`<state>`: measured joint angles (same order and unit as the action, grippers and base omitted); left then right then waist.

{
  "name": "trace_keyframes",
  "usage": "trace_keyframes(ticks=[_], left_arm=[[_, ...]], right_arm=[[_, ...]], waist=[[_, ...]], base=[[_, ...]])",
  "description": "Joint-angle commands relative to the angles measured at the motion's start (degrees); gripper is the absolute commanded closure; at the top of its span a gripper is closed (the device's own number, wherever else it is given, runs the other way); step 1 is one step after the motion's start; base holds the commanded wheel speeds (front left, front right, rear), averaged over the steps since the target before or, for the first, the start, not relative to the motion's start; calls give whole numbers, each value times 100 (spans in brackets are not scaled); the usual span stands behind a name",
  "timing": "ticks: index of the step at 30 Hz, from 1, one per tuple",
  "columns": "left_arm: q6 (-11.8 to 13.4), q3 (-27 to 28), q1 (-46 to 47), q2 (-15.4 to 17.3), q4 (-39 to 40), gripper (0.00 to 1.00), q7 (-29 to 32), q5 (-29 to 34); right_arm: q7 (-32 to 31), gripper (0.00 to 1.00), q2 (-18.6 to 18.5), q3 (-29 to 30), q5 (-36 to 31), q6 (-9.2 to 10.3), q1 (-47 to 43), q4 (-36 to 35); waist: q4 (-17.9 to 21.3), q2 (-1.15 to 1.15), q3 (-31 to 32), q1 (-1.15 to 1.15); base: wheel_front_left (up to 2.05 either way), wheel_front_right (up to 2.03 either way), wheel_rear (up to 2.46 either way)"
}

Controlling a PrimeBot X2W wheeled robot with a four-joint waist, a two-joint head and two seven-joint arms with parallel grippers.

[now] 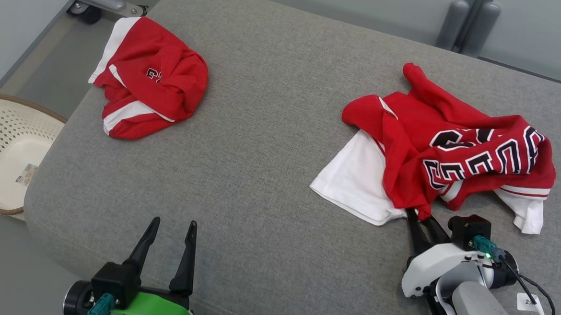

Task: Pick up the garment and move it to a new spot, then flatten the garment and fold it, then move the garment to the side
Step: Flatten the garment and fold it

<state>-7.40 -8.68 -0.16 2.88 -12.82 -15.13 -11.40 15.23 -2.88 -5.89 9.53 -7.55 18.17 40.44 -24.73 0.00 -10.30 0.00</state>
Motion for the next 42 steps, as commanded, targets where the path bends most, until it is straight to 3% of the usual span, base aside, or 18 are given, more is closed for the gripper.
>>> trace_keyframes(ticks=[1, 6, 16, 18, 19, 20, 28, 42], left_arm=[[-16, -5, 108, 6, 33, 0, -2, -43], [-16, -15, 77, 5, 102, 0, -2, -112], [-16, -119, -12, 8, 137, 0, -2, -209], [-16, -175, 29, 8, 128, 0, -1, -243], [-16, -191, 60, 8, 117, 0, -2, -255], [-16, -219, 90, 8, 97, 0, -1, -269], [-16, -497, 420, 8, 21, 0, -1, -383], [-16, -996, 1321, 51, -870, 0, -1, -622]], right_arm=[[-14, 100, -34, 90, -65, 12, 31, 59], [-7, 100, -66, 338, -342, 11, -65, -400], [-7, 100, -1026, 411, -699, 10, -389, -2201], [-7, 62, -1106, 358, -678, 11, -453, -2271], [-8, 22, -1121, 361, -657, 11, -506, -2202], [-13, 0, -1128, 362, -632, 10, -569, -2132], [-9, 0, -844, 756, -627, 10, -959, -2029], [-7, 0, -391, 560, -621, 10, -670, -2231]], waist=[[18, 0, -25, 0], [255, 0, 50, 0], [1399, 0, 395, 0], [1594, 0, 412, 0], [1686, 0, 415, 0], [1765, 0, 416, 0], [2354, 0, 217, 0], [3760, 0, -357, 0]], base=[[0, 0, 0], [0, 0, 0], [0, 0, 0], [0, 0, 0], [0, 0, 0], [0, 0, 0], [0, 0, 0], [0, 0, 0]])
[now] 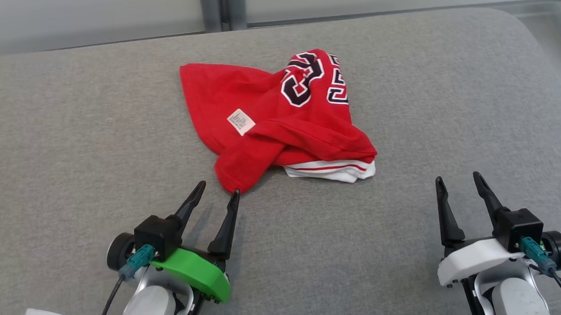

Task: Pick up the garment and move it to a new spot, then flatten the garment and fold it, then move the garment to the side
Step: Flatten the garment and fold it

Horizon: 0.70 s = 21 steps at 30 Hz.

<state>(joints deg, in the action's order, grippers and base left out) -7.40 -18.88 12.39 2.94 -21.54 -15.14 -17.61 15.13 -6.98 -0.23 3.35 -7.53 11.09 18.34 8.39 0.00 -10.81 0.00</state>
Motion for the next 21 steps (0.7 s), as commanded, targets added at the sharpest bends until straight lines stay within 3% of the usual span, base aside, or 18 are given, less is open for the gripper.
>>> trace_keyframes(ticks=[1, 21], left_arm=[[-16, 5, 101, 79, -57, 0, -1, 22], [-17, 1030, 390, 119, -608, 0, -1, 315]], right_arm=[[3, 0, 32, 0, -21, 8, 17, -33], [3, 0, 230, 7, 63, 8, 70, -121]], waist=[[518, 0, -332, 0], [1080, 0, -669, 0]], base=[[0, 0, 0], [0, 0, 0]])
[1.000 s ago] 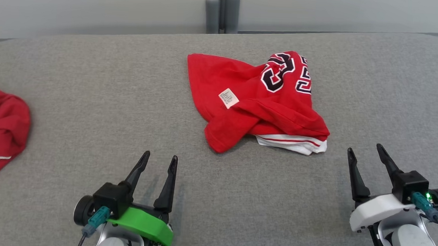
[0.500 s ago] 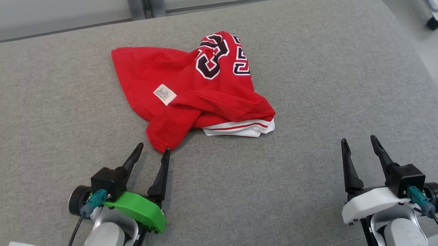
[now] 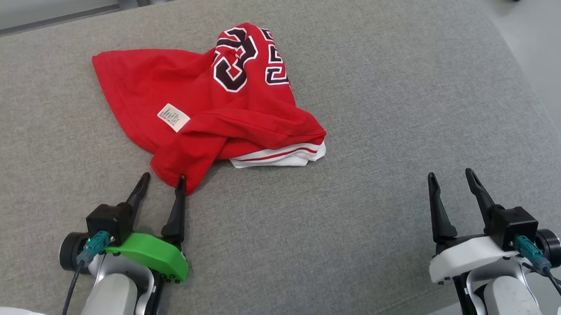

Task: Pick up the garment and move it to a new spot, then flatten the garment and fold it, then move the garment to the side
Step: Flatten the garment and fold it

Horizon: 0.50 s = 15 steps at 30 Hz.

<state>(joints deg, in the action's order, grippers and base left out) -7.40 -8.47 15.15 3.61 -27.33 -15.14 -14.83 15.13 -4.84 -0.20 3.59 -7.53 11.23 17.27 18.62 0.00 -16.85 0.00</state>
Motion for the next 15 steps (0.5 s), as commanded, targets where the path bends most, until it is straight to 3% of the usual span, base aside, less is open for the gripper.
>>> trace_keyframes(ticks=[1, 2, 3, 4, 5, 6, 15], left_arm=[[-17, -37, 137, 64, -46, 0, -1, 28], [-17, -68, 150, 72, -64, 2, 0, 9], [-17, -97, 162, 82, -77, 43, -1, -7], [-17, -124, 185, 91, -80, 73, -1, -18], [-17, -124, 185, 91, -80, 73, -1, -18], [-17, -142, 210, 101, -66, 100, 0, -22], [-17, -319, 104, 156, 342, 100, -1, -88]], right_arm=[[3, 0, 26, 12, 43, 8, 61, -13], [3, 0, 35, 19, 48, 8, 63, -5], [3, 0, 42, 27, 50, 8, 60, 2], [3, 0, 49, 40, 53, 8, 58, 0], [3, 0, 49, 40, 53, 8, 58, 0], [3, 0, 59, 49, 50, 8, 58, -3], [3, 0, 117, 106, 49, 8, 51, 49]], waist=[[59, 0, -84, 0], [59, 0, -98, 0], [52, 0, -110, 0], [40, 0, -126, 0], [40, 0, -126, 0], [26, 0, -136, 0], [-344, 0, -32, 0]], base=[[0, 0, 0], [0, 0, 0], [0, 0, 0], [0, 0, 0], [0, 0, 0], [0, 0, 0], [0, 0, 0]])
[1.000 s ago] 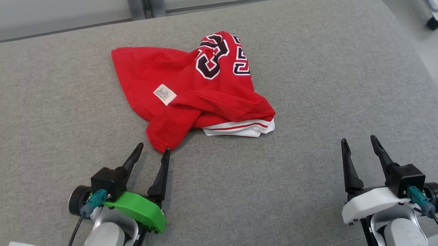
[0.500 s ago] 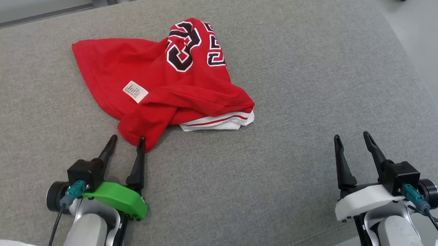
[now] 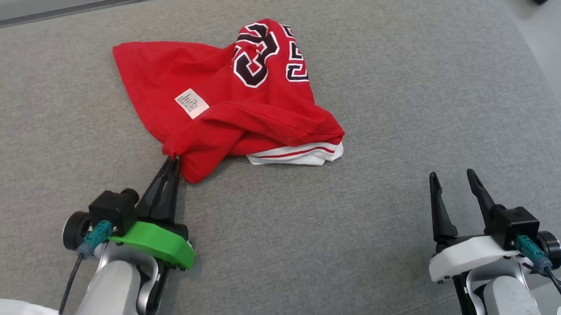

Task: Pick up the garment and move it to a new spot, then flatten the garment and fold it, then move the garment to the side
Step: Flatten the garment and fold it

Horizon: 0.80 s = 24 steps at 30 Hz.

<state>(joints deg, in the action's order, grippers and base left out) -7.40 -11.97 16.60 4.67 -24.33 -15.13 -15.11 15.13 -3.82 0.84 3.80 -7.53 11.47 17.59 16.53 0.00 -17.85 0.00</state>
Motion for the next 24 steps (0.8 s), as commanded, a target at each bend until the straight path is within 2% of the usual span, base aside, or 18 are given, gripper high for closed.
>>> trace_keyframes(ticks=[1, 7, 17, 23, 24], left_arm=[[-17, 76, -62, 50, 149, 100, -2, -55], [-17, 401, -229, 57, 775, 100, -1, -16], [-17, 850, -491, 157, 1247, 100, -1, 152], [-16, 1229, -785, 309, 835, 100, -1, 325], [-16, 1310, -817, 311, 666, 74, -1, 347]], right_arm=[[3, 0, 14, 10, 38, 8, 21, 32], [3, 0, 5, 32, 89, 8, -39, 147], [4, 0, 20, 57, 170, 8, -168, 346], [4, 0, 38, -4, 193, 8, -125, 403], [4, 0, 40, -24, 191, 8, -103, 414]], waist=[[-205, 0, 94, 0], [-721, 0, 303, 0], [-1746, 0, 669, 0], [-2109, 0, 682, 0], [-2133, 0, 670, 0]], base=[[0, 0, 0], [0, 0, 0], [0, 0, 0], [0, 0, 0], [0, 0, 0]])
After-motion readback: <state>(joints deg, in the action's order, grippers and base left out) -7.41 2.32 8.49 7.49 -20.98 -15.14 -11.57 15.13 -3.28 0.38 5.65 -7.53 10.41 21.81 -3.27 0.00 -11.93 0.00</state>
